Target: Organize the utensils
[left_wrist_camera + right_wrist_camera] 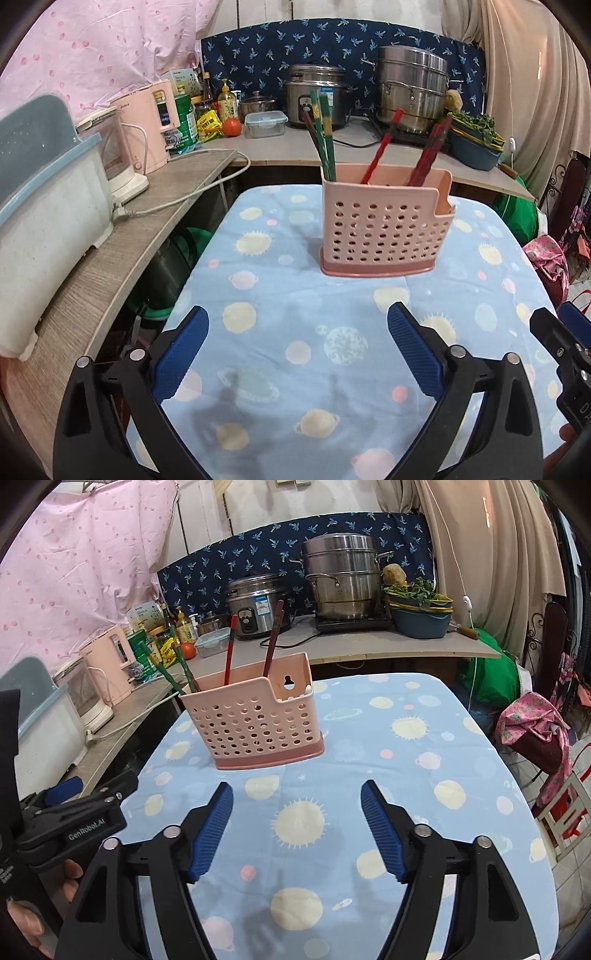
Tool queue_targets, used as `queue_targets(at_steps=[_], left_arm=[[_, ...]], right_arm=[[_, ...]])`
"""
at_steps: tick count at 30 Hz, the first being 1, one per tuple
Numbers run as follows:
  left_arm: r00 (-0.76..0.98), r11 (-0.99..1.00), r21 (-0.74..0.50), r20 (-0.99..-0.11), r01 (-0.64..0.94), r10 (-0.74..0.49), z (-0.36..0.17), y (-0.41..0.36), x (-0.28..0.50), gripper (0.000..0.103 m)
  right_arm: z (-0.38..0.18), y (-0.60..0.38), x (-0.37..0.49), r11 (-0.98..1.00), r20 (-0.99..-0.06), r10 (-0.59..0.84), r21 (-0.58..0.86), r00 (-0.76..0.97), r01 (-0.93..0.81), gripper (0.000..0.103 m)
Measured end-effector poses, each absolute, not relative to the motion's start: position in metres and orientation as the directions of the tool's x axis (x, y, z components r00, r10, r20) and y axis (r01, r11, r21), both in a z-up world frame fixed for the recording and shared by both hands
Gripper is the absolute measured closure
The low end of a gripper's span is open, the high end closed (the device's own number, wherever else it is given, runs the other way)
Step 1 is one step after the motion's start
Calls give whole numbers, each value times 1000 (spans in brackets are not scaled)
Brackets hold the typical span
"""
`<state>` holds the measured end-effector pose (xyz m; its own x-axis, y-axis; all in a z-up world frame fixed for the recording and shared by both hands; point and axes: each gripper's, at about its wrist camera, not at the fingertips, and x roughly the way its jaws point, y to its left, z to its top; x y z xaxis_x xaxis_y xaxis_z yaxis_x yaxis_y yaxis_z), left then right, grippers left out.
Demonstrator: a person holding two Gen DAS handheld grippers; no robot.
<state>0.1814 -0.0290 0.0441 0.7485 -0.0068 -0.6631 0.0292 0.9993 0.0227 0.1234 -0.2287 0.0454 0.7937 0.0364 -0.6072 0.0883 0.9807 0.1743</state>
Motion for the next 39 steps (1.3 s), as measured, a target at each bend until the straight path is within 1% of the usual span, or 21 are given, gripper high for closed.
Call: queue_targets(at_steps=[3, 8, 12, 13, 14, 20, 39], left_arm=[[744, 999, 24, -669, 31, -7, 40, -31, 173, 9], [735, 999, 18, -678, 26, -7, 36, -31, 164, 8], [730, 1000, 7, -683, 20, -10, 35, -27, 159, 7], [729, 1000, 4, -685, 20, -12, 35, -26, 158, 7], [726, 1000, 3, -687, 20, -12, 34, -25, 158, 7], [722, 1000, 22, -692, 13, 6, 30, -23, 152, 7], [700, 1000, 16, -714, -7, 16, 26, -21, 147, 7]], right_arm=[[44, -226, 118, 981, -610, 37, 172, 792, 87, 20], [43, -223, 106, 984, -598, 6, 148, 801, 102, 18], [40, -221, 105, 983, -622, 34, 162, 782, 86, 16], [39, -221, 106, 983, -630, 33, 159, 776, 88, 12], [38, -220, 105, 984, -634, 25, 152, 773, 92, 7], [39, -215, 101, 988, -620, -26, 104, 784, 116, 7], [35, -211, 97, 987, -626, -29, 106, 779, 122, 7]])
